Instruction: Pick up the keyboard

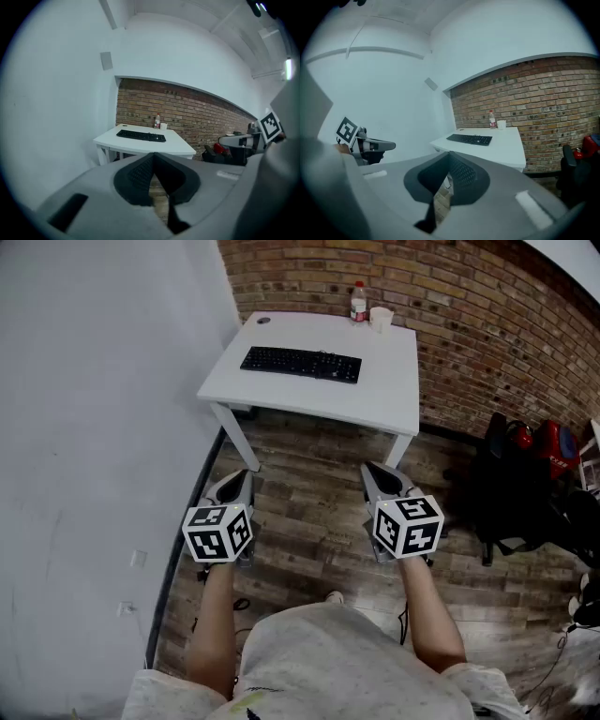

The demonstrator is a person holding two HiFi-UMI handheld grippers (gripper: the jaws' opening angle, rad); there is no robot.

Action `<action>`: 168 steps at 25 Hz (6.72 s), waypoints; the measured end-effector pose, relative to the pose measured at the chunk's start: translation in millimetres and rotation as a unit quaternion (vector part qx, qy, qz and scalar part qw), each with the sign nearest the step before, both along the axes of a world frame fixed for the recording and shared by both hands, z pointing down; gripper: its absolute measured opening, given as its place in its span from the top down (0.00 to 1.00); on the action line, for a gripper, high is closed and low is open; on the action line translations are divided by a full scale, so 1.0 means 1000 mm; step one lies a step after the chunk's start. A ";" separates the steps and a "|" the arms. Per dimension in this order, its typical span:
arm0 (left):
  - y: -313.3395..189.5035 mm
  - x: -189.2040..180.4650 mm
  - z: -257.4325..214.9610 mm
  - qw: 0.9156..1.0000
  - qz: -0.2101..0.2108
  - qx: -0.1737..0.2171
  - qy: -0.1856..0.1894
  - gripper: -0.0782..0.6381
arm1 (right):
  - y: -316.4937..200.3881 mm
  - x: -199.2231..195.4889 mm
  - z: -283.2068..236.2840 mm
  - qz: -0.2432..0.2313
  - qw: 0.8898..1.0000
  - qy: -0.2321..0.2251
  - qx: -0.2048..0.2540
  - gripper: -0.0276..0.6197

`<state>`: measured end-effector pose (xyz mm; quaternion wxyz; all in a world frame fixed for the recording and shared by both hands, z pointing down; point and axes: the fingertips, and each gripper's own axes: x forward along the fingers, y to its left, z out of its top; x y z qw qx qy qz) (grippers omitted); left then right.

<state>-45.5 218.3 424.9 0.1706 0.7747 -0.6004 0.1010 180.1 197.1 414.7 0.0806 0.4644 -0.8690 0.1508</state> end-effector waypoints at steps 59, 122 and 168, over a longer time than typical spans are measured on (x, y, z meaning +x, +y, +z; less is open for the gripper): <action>-0.345 -0.159 0.008 0.989 0.140 -0.021 0.033 0.90 | -0.278 -0.156 0.012 0.170 0.984 0.016 -0.044 0.94; -0.662 -0.154 0.156 0.986 0.057 -0.157 -0.023 0.25 | -0.574 -0.012 0.159 0.213 0.960 0.046 -0.175 0.44; -0.670 -0.154 0.107 0.993 0.073 -0.092 0.011 0.32 | -0.588 -0.026 0.130 0.203 0.962 -0.009 -0.181 0.38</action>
